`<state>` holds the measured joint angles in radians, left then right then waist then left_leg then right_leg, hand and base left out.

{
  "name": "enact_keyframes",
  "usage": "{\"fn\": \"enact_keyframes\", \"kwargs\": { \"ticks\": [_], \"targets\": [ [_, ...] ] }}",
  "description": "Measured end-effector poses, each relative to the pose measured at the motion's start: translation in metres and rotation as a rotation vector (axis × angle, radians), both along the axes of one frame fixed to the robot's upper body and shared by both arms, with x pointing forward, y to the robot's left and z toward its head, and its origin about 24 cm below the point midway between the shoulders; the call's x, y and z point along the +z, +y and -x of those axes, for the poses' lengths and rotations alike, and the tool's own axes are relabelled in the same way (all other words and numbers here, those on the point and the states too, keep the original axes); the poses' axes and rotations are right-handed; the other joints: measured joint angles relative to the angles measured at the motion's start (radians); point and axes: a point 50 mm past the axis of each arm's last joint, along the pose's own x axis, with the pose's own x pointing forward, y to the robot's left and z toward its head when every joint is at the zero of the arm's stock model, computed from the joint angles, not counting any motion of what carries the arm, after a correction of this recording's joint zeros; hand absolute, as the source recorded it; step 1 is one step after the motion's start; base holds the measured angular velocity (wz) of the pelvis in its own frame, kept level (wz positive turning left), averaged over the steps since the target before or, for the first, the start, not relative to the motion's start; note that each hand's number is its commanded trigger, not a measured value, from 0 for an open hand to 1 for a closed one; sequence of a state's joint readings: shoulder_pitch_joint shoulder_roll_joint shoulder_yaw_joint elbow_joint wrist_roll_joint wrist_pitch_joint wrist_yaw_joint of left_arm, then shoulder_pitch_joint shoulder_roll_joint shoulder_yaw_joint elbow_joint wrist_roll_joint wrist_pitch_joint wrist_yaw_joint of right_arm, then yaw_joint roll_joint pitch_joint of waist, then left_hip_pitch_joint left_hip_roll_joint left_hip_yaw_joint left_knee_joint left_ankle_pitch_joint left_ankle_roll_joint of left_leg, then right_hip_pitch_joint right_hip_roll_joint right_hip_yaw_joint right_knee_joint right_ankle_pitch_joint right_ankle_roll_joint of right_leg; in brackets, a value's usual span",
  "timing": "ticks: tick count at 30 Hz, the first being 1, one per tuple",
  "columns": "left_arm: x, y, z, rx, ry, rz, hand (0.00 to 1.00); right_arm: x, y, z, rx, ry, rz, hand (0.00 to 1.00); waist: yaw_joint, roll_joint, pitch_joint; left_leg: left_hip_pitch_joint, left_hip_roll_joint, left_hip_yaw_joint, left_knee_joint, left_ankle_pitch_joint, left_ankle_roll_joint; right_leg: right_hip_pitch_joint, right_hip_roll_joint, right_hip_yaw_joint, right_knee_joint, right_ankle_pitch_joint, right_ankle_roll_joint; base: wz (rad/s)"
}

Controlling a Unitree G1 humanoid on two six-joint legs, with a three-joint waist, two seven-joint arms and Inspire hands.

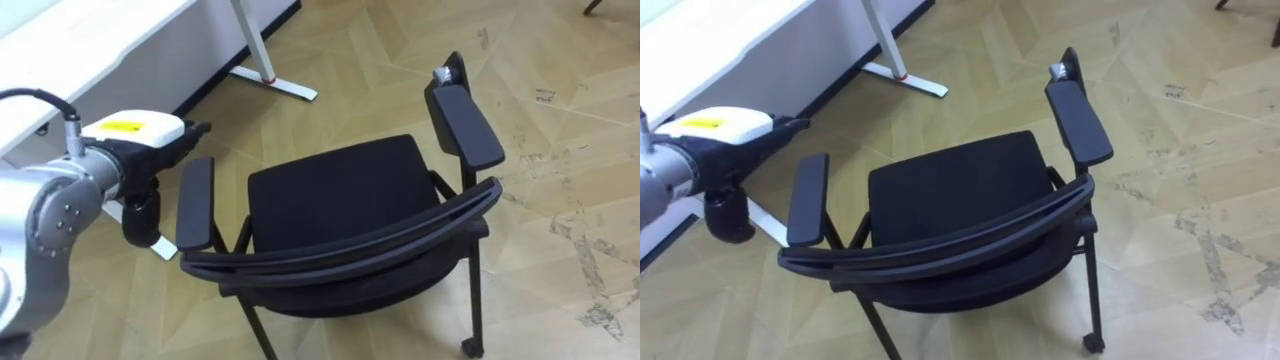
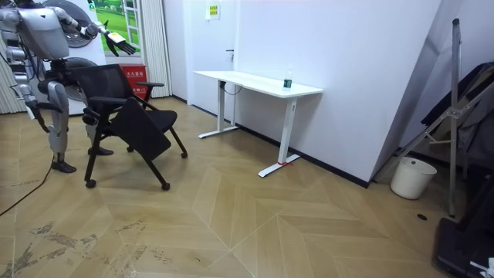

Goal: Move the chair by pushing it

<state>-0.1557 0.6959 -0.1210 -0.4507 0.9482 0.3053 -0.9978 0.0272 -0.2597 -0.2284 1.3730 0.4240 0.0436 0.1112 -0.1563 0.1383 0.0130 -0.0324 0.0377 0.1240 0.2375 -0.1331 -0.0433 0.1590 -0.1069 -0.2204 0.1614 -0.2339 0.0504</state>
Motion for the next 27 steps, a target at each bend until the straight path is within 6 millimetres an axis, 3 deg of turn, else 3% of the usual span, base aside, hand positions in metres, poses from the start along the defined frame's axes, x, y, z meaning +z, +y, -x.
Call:
{"fn": "enact_keyframes", "kwargs": {
  "ticks": [5, 9, 20, 27],
  "targets": [
    [0.0, 0.003, 0.003, 0.007, 0.079, -0.033, 0.0, 0.0, 0.0, 0.0, 0.003, 0.007, 0.006, 0.0, -0.001, -0.012, 0.0083, 0.004, 0.0, -0.008, 0.0, 0.0, 0.0, 0.001, 0.0, 0.0, 0.01, 0.0, 0.0, 0.0],
    [-0.001, 0.005, 0.004, 0.01, 0.119, -0.04, 0.0, 0.0, 0.0, 0.001, 0.007, 0.012, 0.009, 0.0, 0.001, -0.016, 0.0103, -0.01, -0.001, -0.017, 0.018, -0.003, 0.004, -0.002, 0.0, 0.0, 0.009, 0.0, 0.0, 0.04],
    [-0.002, -0.005, 0.009, -0.064, 0.211, 0.064, 0.0, -0.001, 0.001, 0.003, -0.023, 0.001, -0.009, 0.0, -0.005, -0.008, -0.0056, -0.017, -0.002, -0.023, 0.037, -0.006, 0.009, -0.002, -0.001, -0.004, 0.01, -0.001, 0.001, 0.01],
    [-0.024, -0.025, 0.017, -0.162, 0.364, 0.22, 0.0, -0.002, 0.003, 0.007, -0.015, 0.027, -0.016, 0.0, -0.032, -0.011, -0.0029, -0.007, -0.006, -0.036, 0.034, -0.006, 0.009, 0.017, -0.001, -0.01, 0.011, -0.001, 0.001, 0.06]
  ]
}}
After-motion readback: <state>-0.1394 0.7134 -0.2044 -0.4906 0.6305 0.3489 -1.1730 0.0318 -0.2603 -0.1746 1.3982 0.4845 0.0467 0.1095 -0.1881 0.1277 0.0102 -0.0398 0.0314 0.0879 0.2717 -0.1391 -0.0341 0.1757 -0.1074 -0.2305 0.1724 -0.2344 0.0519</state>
